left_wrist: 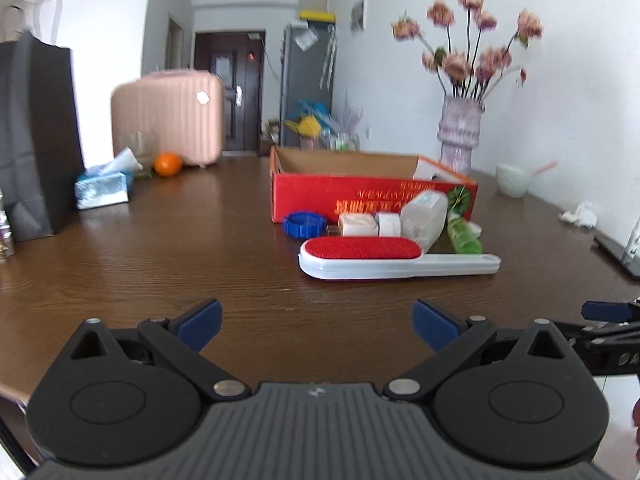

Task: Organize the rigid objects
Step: 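Reach the left tool to the red lint brush and grasp it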

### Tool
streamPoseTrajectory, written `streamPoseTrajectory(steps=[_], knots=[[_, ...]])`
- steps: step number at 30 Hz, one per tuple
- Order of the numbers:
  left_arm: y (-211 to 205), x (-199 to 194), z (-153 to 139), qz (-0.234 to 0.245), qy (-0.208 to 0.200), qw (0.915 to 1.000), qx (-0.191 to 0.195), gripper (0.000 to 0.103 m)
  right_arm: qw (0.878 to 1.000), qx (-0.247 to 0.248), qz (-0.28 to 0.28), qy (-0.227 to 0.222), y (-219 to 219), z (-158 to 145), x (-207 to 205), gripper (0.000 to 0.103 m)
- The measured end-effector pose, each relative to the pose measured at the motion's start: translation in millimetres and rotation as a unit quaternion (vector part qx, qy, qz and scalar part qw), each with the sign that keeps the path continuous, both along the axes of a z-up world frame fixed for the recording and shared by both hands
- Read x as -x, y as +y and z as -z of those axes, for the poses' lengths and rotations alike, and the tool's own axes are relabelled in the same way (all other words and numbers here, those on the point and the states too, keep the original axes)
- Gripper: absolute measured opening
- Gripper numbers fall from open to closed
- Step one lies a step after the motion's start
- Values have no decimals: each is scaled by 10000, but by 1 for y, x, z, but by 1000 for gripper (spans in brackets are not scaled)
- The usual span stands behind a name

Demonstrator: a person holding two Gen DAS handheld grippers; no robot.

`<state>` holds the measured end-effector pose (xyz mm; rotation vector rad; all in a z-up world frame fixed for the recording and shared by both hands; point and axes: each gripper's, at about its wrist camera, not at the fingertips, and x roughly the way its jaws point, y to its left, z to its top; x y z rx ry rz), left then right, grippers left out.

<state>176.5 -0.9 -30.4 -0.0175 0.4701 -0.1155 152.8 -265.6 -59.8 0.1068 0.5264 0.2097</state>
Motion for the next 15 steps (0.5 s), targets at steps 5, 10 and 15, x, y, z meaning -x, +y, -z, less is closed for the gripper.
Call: streamPoseTrajectory(steps=[5,10,15], knots=[[7,-57,-1,112,316,9993,145,103,9990,-282,266,220,-16,-1,-48,88],[11,-107,-4,57,385,9985,374,73,9981,-468,300,253,-29,1,-100,53],[16,-142,2,168,773,9930,876,58,9979,-361,319,440,-29,6,-133,32]])
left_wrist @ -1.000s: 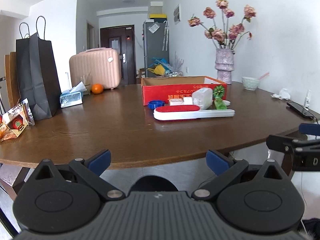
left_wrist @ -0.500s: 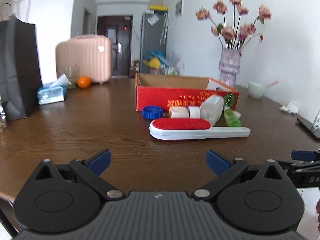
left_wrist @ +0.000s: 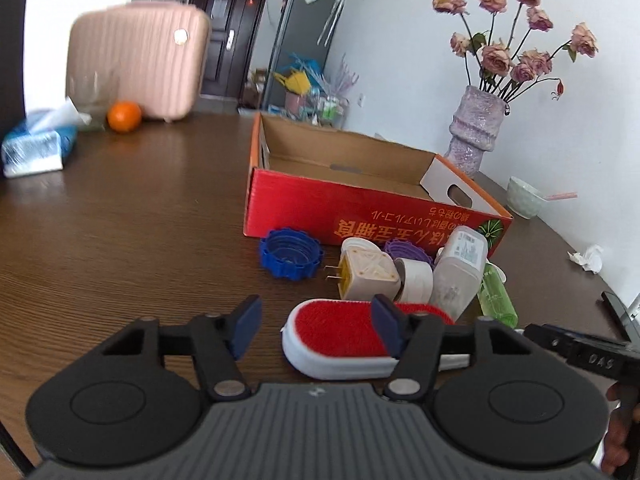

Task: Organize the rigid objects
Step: 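Reach the left tool to the red lint brush and grasp it, then carry the lint brush with the left tool into the cardboard box and release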

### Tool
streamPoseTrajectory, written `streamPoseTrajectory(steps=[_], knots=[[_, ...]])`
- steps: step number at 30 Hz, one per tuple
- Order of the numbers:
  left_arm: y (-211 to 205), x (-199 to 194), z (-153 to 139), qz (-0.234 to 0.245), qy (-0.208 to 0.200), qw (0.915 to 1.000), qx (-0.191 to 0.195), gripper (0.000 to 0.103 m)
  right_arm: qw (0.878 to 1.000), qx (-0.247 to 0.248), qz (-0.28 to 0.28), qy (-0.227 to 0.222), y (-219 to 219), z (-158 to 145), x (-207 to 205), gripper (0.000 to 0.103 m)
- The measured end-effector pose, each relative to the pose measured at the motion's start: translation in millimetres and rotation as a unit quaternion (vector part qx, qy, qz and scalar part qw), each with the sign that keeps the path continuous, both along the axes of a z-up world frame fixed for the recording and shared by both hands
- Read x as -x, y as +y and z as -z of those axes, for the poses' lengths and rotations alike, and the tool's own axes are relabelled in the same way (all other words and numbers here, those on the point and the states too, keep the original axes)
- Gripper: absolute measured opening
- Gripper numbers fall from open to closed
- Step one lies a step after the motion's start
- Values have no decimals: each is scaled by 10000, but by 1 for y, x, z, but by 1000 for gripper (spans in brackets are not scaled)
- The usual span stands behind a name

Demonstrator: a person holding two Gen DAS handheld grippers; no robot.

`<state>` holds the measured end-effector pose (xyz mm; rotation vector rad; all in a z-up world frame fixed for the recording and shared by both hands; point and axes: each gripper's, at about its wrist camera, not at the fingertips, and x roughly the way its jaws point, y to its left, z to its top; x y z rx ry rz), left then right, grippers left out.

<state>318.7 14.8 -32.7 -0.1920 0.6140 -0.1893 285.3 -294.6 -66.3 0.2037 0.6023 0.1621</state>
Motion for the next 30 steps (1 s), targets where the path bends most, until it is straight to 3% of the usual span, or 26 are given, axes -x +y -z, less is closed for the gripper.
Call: streamPoseTrajectory(steps=[3,8,10,12,22,30], knots=[[-3,-9,9,35,265,9996,-16,48,9998,-155,34,103,-4,8,-8,27],[1,-4,14,44,312,9991,282,46,9994,-332,109,70,-7,13,-9,26],[4,-1,13,14,379,9985,389,44,9991,-413,59,80,-7,12,-9,13],[3,7,12,-38,409,9984,399,44,9990,-432,73,125,-5,9,-5,13],[1,80,-4,-234,157,9986,441,43,9989,-422,125,-147,2,-6,58,13],[-6,115,-33,-207,-425,9981,391,44,9967,-488,114,-644,-5,-33,94,13]])
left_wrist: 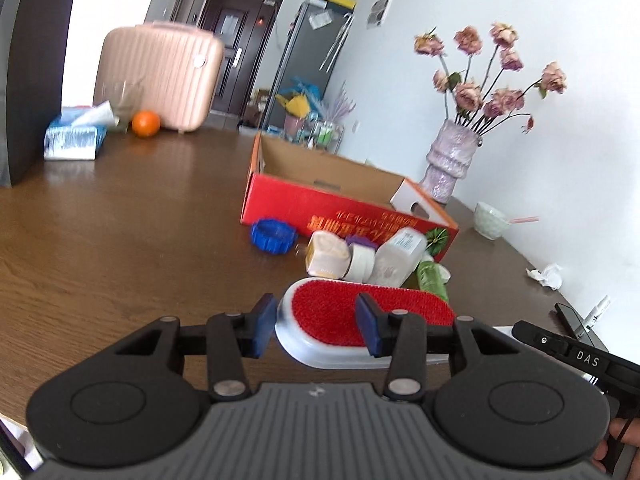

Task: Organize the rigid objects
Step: 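Carry the lint brush with the left tool into the cardboard box and release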

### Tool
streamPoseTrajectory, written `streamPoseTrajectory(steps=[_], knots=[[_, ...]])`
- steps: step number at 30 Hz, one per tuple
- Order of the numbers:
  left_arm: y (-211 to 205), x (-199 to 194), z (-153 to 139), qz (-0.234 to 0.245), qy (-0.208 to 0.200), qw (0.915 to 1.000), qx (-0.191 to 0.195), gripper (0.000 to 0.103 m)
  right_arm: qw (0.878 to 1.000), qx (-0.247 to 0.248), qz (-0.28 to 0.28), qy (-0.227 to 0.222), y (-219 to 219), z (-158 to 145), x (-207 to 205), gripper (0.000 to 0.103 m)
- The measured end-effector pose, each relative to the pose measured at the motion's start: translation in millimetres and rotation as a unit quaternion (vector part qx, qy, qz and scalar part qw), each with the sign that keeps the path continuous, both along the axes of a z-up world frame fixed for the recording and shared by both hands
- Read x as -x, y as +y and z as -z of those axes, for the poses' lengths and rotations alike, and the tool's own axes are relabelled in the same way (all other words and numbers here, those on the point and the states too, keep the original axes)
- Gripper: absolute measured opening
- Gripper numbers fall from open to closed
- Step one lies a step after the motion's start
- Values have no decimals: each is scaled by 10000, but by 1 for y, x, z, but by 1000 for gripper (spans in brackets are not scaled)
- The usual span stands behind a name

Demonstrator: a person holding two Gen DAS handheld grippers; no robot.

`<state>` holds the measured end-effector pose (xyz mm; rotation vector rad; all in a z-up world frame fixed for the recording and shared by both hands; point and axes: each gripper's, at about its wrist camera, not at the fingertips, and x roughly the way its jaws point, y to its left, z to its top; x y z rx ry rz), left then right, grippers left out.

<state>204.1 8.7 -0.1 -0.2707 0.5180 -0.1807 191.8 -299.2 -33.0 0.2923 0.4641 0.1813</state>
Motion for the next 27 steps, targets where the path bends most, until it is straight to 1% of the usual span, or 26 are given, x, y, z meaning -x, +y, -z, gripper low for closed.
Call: streamPoseTrajectory(steps=[2,7,12,16,18,21,24,27], knots=[[-2,1,-4,5,-60,10000,5,44,10000,-52,9,-63,-3,-4,2,13],[-1,-10,-16,-11,-207,9998,39,44,9994,-284,-48,-180,-13,-18,-10,13],[0,-40,-29,-33,-350,9994,49,44,9991,-134,-82,-387,-9,-32,-34,13],[-1,-81,-52,-47,-673,9977,-65,44,9980,6,-194,-607,-6,-49,-76,13],[-4,-104,-62,-76,-862,9961,-146,44,9975,-59,-194,-674,-7,-58,-101,13],[-6,-137,-72,-109,-1062,9941,-162,44,9969,-220,-198,-736,-10,-66,-139,13],[-8,-175,-75,-67,-1041,9944,-144,44,9965,-473,-187,-656,-16,-67,-178,13],[-8,-212,-67,-57,-866,9962,-94,44,9967,-666,-181,-421,-22,-60,-218,13]])
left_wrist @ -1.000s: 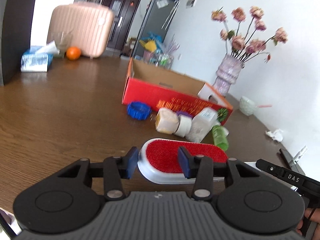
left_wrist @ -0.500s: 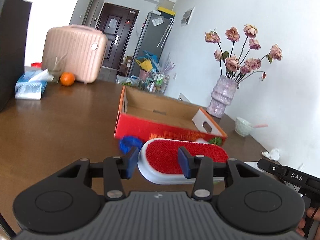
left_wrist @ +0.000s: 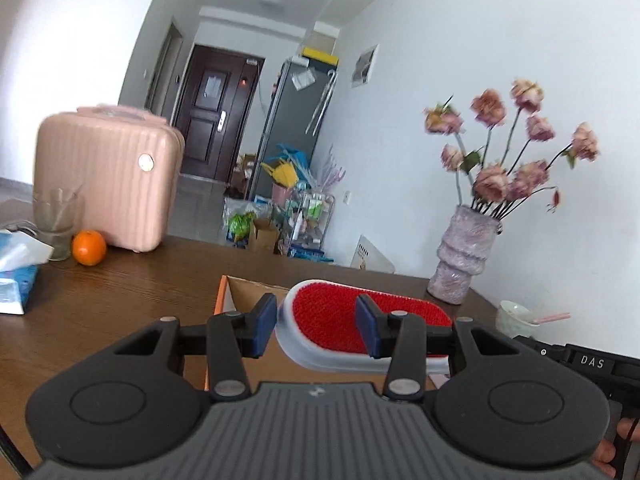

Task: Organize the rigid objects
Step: 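Carry the lint brush with the left tool into the cardboard box and release, then lift the open left tool out of the box back over the table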

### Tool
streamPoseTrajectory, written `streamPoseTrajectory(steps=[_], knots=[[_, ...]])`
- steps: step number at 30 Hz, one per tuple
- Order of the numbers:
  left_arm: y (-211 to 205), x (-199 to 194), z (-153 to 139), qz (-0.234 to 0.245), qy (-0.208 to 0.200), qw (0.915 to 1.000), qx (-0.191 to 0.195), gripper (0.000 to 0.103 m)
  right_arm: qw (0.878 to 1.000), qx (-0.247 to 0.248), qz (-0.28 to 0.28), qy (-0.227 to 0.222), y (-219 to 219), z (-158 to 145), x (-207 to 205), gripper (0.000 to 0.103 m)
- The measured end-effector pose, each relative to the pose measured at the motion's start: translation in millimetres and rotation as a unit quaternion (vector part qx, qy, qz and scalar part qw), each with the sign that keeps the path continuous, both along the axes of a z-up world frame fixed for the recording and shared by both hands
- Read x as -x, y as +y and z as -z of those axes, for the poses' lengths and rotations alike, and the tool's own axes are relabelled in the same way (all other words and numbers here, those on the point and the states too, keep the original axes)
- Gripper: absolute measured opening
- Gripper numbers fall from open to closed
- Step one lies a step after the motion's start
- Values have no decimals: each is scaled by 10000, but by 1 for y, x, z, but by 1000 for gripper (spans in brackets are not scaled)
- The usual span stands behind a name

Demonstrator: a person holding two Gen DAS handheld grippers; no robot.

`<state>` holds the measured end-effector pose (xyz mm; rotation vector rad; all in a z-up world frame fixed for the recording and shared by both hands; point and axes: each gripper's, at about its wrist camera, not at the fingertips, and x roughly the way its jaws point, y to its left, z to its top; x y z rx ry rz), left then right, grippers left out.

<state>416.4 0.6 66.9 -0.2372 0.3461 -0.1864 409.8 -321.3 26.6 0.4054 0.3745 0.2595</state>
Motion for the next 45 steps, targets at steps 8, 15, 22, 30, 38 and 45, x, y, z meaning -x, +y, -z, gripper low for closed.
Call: streamPoseTrajectory(steps=[8,15,22,30,38,45], knots=[[7,-62,68,-114,701,9974,112,44,9980,-66,-41,632,1,49,-72,13],[6,-58,87,31,854,9962,-159,54,9959,640,-130,624,24,75,-80,14],[-4,-47,83,9,692,9963,-514,63,9940,1014,-238,341,42,77,-68,16],[-3,-1,67,-125,506,9951,-835,87,9912,1318,-132,47,37,54,-24,28],[-3,81,51,-254,271,9918,-1227,99,9855,1697,-32,-58,29,35,62,47],[-6,149,55,-220,330,9912,-1264,103,9833,1817,-18,31,28,32,132,52]])
